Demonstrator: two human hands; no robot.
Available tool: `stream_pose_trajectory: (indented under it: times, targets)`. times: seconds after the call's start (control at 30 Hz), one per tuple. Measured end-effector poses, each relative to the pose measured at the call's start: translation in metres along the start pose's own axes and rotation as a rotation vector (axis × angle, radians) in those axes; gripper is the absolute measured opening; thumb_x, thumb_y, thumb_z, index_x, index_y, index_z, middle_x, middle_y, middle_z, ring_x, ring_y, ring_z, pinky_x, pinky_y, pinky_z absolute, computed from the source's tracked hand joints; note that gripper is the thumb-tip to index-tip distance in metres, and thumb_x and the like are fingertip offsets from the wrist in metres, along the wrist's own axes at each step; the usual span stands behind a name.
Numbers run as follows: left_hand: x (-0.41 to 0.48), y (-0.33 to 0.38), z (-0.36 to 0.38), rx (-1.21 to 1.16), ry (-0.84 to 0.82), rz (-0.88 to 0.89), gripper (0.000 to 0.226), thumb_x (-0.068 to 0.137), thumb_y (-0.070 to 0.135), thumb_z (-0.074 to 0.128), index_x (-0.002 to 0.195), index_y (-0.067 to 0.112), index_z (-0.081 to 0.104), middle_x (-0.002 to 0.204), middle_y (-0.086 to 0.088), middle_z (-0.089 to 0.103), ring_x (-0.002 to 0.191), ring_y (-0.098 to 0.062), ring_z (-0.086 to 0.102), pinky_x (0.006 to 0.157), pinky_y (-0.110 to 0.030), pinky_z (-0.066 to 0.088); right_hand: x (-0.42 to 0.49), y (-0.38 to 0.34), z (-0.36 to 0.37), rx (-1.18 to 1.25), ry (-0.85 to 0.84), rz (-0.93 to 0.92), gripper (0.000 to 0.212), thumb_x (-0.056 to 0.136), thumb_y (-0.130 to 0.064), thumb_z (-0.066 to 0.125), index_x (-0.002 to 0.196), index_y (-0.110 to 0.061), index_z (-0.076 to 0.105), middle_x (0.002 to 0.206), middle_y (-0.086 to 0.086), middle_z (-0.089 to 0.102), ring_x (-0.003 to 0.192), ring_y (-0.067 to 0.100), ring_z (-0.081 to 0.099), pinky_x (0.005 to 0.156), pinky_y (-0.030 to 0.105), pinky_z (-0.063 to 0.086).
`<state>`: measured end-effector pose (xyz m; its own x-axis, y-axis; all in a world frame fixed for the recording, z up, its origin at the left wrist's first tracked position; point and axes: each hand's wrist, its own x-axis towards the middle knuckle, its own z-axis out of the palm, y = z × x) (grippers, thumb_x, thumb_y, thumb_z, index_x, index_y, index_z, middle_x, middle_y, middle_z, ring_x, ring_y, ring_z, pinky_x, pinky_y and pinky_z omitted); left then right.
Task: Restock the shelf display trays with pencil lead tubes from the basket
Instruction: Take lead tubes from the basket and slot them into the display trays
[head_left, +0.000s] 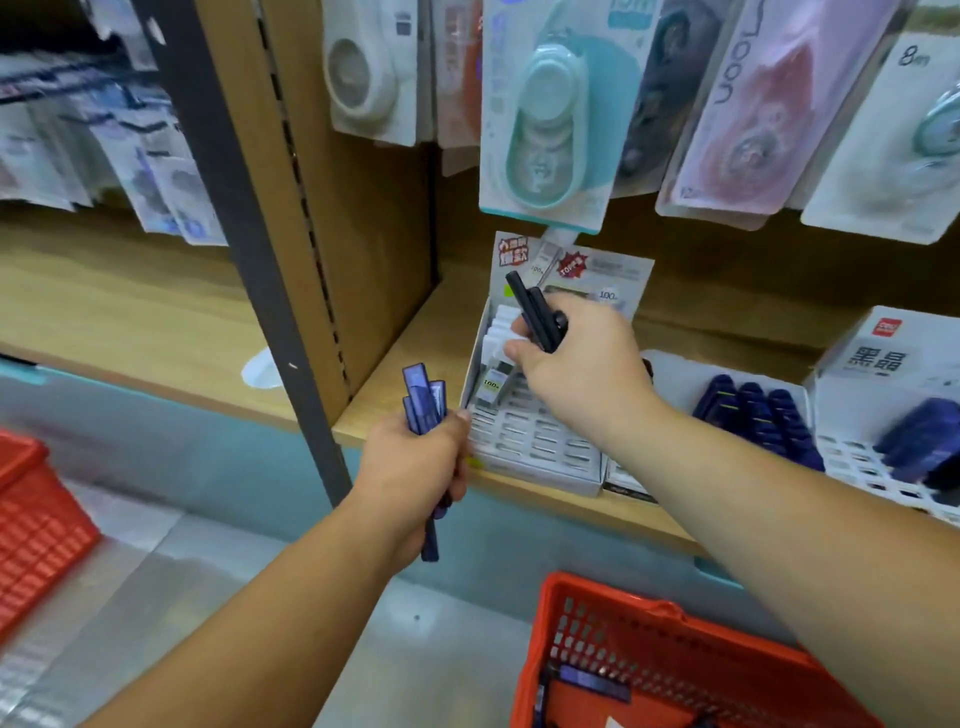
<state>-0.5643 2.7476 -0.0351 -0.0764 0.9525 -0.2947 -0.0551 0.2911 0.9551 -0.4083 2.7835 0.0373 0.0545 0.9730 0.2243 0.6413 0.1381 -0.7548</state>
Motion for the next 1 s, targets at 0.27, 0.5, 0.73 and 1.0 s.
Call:
stream_pose_trajectory:
  times: [0.27,0.5,0.73,1.0]
  targets:
    - [-0.004,0.004,-0.006,-0.096,-0.073,-0.023,0.013,0.102,0.022,0.065,0.097,0.011,0.063,0.069,-0.006,0.057,0.051,-0.014,0.048,0.046,-0.025,0.042,-0.002,0.007,0.004,-0.119,-0.044,-0.044,0.014,0.092,-0.027,0.076,0.100,-0.032,0.065,0.100,-0.008,0.071,0.095,0.022,0.067,0.089,0.047,0.058]
    - [-0.014,0.018,-0.004,-0.094,-0.212,-0.036,0.015,0.100,0.023,0.068,0.099,0.009,0.062,0.076,-0.010,0.060,0.054,-0.016,0.048,0.050,-0.025,0.043,0.000,-0.001,0.002,-0.217,-0.169,-0.031,0.011,0.094,-0.031,0.072,0.104,-0.027,0.071,0.087,-0.004,0.069,0.078,0.019,0.065,0.077,0.043,0.059]
    - [-0.038,0.034,0.019,0.048,-0.474,-0.041,0.022,0.101,0.027,0.068,0.093,0.010,0.056,0.067,-0.007,0.058,0.046,-0.014,0.045,0.045,-0.023,0.038,-0.029,-0.015,-0.042,0.265,-0.272,0.169,0.021,0.094,-0.031,0.074,0.097,-0.011,0.069,0.050,-0.001,0.054,0.040,0.013,0.045,0.043,0.023,0.039]
    - [-0.053,0.036,0.043,0.062,-0.595,0.014,0.031,0.103,0.030,0.062,0.108,0.000,0.064,0.090,-0.018,0.073,0.061,-0.017,0.063,0.046,-0.024,0.039,-0.068,0.021,-0.090,0.362,-0.212,0.325,0.013,0.093,-0.017,0.076,0.098,-0.008,0.070,0.051,0.004,0.052,0.047,0.018,0.044,0.048,0.031,0.040]
